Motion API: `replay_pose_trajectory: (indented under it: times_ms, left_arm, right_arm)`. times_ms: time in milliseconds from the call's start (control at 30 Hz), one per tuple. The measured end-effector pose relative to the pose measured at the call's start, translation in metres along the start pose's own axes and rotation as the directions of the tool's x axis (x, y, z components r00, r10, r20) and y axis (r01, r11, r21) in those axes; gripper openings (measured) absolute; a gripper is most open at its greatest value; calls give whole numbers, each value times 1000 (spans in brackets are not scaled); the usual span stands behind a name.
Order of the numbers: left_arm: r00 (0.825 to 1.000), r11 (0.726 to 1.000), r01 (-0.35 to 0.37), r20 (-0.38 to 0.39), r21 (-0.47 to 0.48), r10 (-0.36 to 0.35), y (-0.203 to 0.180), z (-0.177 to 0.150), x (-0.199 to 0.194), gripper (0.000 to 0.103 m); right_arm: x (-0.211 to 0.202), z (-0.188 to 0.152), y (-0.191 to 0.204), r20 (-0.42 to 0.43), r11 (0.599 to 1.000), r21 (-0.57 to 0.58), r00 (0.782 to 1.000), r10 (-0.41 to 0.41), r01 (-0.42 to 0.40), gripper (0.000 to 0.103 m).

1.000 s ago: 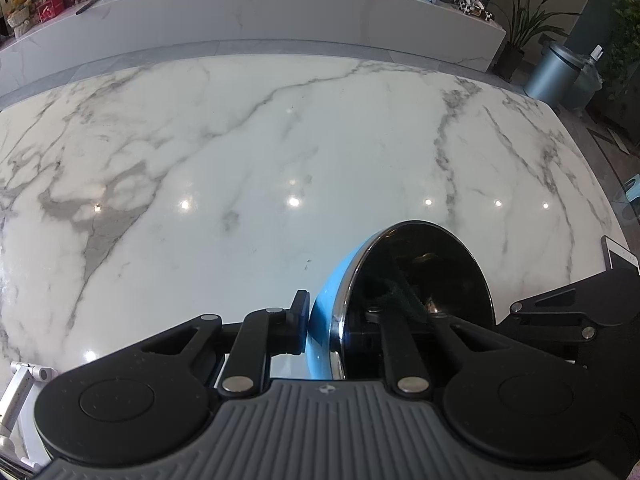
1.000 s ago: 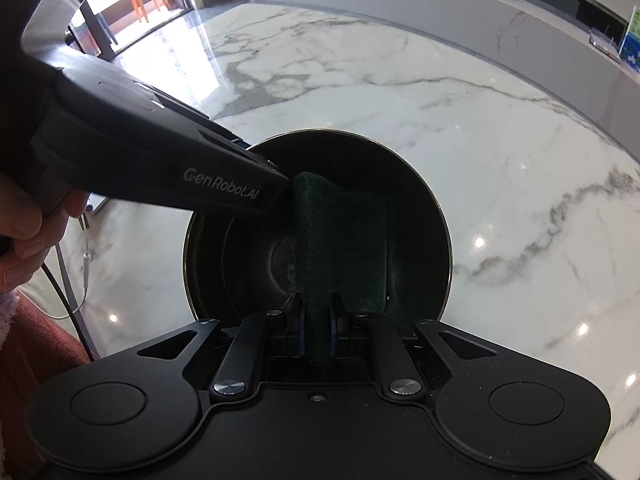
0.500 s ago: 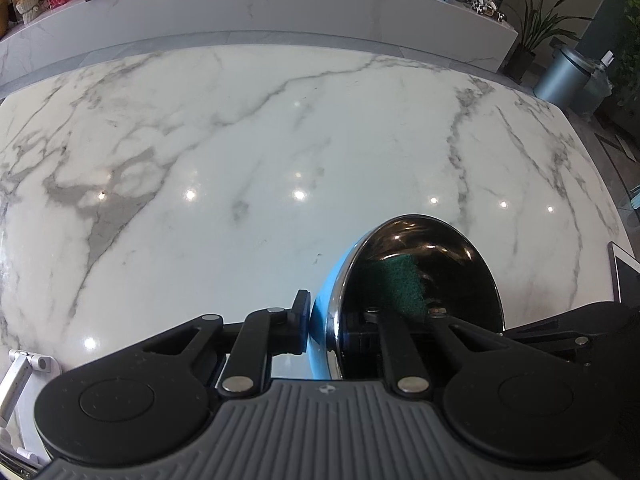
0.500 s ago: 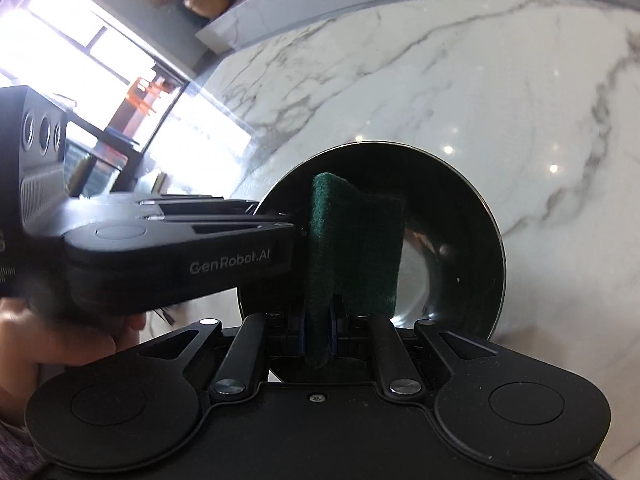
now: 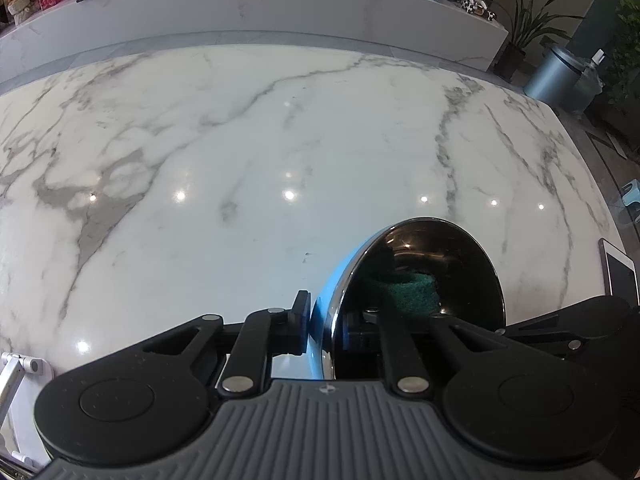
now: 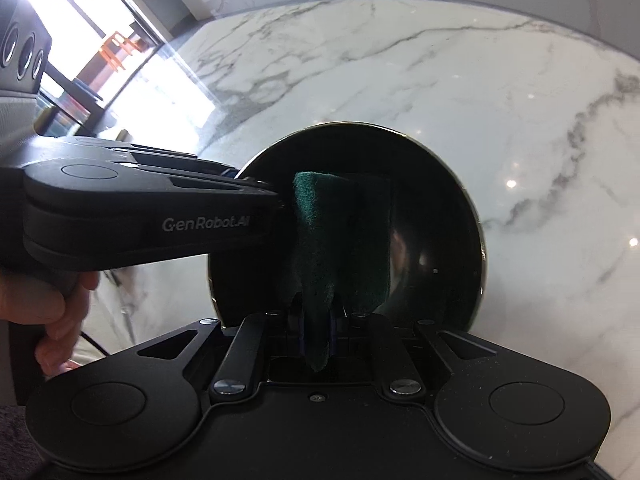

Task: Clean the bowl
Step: 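Push the pad deep into the bowl's bottom with the right gripper, then lift the pad out of the bowl with the right gripper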

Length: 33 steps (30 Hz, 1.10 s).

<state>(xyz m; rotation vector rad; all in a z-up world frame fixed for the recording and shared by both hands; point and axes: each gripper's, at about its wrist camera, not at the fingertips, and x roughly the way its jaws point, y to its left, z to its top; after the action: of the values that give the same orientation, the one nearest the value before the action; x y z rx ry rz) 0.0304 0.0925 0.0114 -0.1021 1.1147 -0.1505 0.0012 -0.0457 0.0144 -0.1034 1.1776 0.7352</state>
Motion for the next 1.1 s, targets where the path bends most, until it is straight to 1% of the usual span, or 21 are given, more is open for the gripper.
replay_pose_trajectory:
  times_ms: [67, 100, 300, 433, 533, 567, 633, 667, 733, 767, 867, 900, 1000, 1067, 1100]
  left_arm:
    - [1000, 1000, -2, -7, 5, 2, -2, -1, 2, 10]
    - [1000, 1000, 0, -13, 7, 1, -2, -1, 4, 10]
    - [999, 1000, 13, -46, 14, -12, -3, -4, 8, 12]
    - [999, 999, 27, -40, -24, -28, 2, -3, 9, 12]
    - [999, 997, 35, 9, -70, -34, 8, 1, 7, 12]
    - [999, 996, 34, 24, -78, -33, 10, 2, 5, 15]
    - [998, 995, 34, 55, -92, -29, 12, 4, 2, 16]
    - [998, 995, 33, 61, -92, -27, 12, 4, 1, 16]
    - [998, 998, 25, 56, -65, -21, 9, 5, 1, 12]
    - [998, 998, 25, 52, -53, -22, 7, 5, 2, 7]
    - [999, 999, 19, 33, -38, -17, 4, 4, 4, 6]
    - [999, 999, 22, 27, -41, -21, 4, 5, 4, 6]
    - [999, 999, 27, 22, -47, -26, 5, 4, 3, 7]
    - [1000, 999, 17, 23, -40, -16, 4, 3, 2, 7]
    - [1000, 999, 14, 23, -38, -14, 3, 3, 1, 7]
  right_arm:
    - [0, 0, 3, 9, 995, -54, 996, -85, 86, 8]
    - [1, 0, 4, 11, 992, -68, 994, -105, 105, 8]
    - [-1, -2, 1, 17, 981, -106, 987, -161, 162, 8]
    - [2, 1, -3, 11, 981, -115, 988, -157, 157, 8]
    - [5, 4, -4, 9, 982, -113, 988, -152, 152, 8]
    - [6, 4, -4, 9, 982, -116, 988, -152, 152, 8]
    - [8, 5, -4, 9, 981, -121, 988, -153, 153, 8]
    - [8, 5, -4, 10, 981, -123, 988, -153, 153, 8]
    - [9, 6, -5, 10, 981, -125, 988, -151, 151, 8]
    - [9, 6, -5, 10, 981, -125, 989, -149, 149, 8]
    - [9, 6, -4, 12, 979, -132, 988, -157, 157, 9]
    - [8, 6, -3, 16, 977, -139, 987, -158, 159, 10]
    - [2, 2, 0, 53, 974, -161, 987, -155, 162, 21]
    - [-2, 1, 4, 85, 968, -177, 983, -163, 176, 22]
    - [-4, 0, 5, 98, 966, -184, 981, -167, 183, 25]
